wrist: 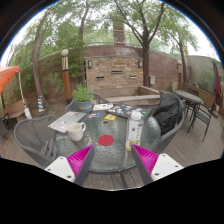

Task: Pour water

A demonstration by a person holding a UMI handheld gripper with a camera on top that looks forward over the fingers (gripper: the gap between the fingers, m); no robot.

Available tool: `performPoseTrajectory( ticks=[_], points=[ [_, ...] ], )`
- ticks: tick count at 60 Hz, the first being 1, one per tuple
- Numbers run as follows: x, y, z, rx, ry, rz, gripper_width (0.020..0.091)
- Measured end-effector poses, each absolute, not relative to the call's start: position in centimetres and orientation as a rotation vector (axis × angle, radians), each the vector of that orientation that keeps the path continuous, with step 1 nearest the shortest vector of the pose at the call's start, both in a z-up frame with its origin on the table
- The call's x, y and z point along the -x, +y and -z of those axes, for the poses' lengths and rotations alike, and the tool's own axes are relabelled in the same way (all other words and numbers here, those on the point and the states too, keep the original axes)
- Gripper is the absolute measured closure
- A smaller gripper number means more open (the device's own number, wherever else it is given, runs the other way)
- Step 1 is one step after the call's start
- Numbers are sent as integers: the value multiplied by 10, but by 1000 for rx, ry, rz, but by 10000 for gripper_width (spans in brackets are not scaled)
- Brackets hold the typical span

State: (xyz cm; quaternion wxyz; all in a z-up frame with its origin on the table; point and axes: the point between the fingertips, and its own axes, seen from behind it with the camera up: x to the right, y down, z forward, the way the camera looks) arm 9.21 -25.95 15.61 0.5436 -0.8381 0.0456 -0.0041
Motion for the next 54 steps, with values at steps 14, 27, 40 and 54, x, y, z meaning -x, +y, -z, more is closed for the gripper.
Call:
performPoseTrajectory(
  ticks=[14,27,40,54],
  points=[
    [-138,-138,-101,1893,189,76,274],
    [-169,-68,-83,1785,120,97,279],
    [-171,-41,-85,1692,115,118,523],
    [-169,-37,-80,1823,111,142,645]
  ],
)
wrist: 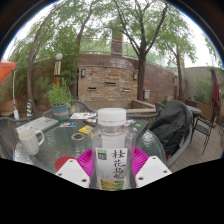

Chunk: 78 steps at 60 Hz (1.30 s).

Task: Pour water

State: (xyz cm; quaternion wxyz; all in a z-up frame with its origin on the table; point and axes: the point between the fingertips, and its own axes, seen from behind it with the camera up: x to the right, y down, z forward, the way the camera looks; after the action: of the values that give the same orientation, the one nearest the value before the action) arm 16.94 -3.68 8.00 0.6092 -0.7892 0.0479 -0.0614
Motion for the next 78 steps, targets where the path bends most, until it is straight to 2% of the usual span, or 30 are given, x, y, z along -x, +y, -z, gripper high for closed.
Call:
performPoseTrajectory(
  ticks=[5,11,12,17,30,36,38,44,51,63,71,75,76,78],
  points=[
    [-150,-31,-95,1845,-4,235,644],
    [-110,-14,-133,1845,-170,308,643],
    [-96,-12,-131,1835,-199,333,644],
    [-57,8,-158,1817,-406,455,645],
    [7,50,-126,1598,-1150,1164,646],
    [11,54,-142,1415,-1433,1473,647],
    [17,57,-135,1356,-1506,1539,646],
    [19,56,-145,1199,-1687,1737,648],
    [24,50,-165,1055,-1791,1812,645],
    [50,42,-169,934,-1868,1793,643],
    [53,53,-173,1028,-1763,1671,643],
    [50,47,-187,1157,-1585,1538,639],
    [55,54,-182,1201,-1504,1478,641],
    [58,35,-193,1254,-1372,1349,642]
  ],
)
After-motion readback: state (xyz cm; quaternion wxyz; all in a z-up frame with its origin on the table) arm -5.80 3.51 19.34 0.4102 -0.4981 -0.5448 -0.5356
